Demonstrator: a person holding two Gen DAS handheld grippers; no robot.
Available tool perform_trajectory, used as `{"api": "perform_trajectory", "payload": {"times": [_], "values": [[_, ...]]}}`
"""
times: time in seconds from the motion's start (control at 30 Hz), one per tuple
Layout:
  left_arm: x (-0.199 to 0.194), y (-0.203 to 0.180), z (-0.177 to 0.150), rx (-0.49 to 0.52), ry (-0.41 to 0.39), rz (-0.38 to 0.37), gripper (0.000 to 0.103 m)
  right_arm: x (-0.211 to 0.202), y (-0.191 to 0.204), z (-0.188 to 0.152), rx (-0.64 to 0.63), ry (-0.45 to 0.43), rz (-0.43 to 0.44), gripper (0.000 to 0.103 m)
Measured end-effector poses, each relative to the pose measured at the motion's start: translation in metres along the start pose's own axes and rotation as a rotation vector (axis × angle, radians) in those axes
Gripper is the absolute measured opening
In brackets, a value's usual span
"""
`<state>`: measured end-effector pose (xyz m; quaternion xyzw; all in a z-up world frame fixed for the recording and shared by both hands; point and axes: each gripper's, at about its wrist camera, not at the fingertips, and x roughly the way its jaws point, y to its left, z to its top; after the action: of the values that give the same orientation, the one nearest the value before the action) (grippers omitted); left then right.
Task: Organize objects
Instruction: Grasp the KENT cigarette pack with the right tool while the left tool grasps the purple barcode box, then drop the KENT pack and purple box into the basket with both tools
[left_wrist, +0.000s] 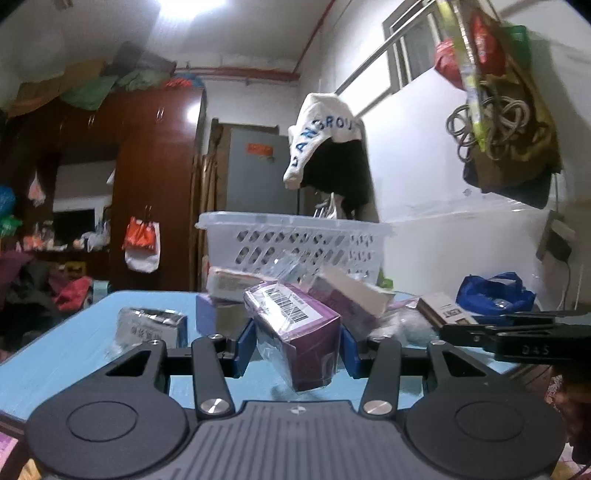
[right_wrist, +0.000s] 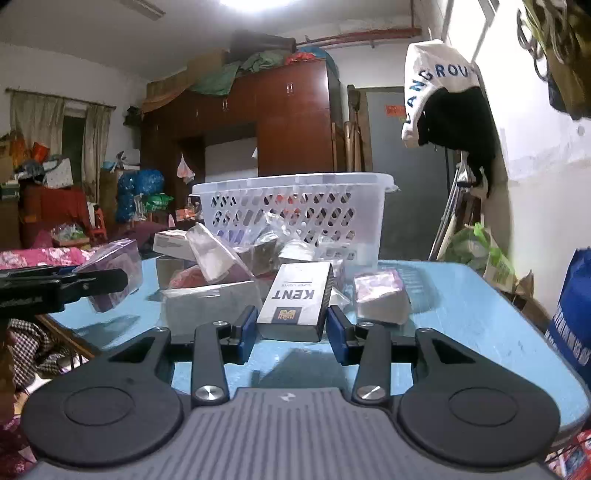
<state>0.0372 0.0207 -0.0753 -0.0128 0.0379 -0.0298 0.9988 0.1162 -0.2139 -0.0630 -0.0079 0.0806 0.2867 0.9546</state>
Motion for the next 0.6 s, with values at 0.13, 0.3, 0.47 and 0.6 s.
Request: {"api": "perform_trajectory", "payload": {"times": [0.13, 0.3, 0.47, 0.6], "values": [[0.002, 0.002, 0.006, -0.017, -0.011, -0.006, 0.051, -0.003, -0.004, 0.004, 0.017, -0.022, 0.015, 0.044], [0.023, 0.009, 0.048, -0.078, -0.058, -0.056, 0.051, 0.003, -0.014, 0.028, 0.041, -0.069, 0.058, 0.044], [0.067, 0.019, 0.116, -0.089, -0.07, -0.074, 0.051, 0.03, -0.021, 0.085, 0.016, -0.115, 0.097, 0.044], [0.142, 0.011, 0.171, 0.012, 0.029, -0.044, 0.051, 0.084, -0.019, 0.153, -0.051, -0.074, 0.126, 0.044]]}}
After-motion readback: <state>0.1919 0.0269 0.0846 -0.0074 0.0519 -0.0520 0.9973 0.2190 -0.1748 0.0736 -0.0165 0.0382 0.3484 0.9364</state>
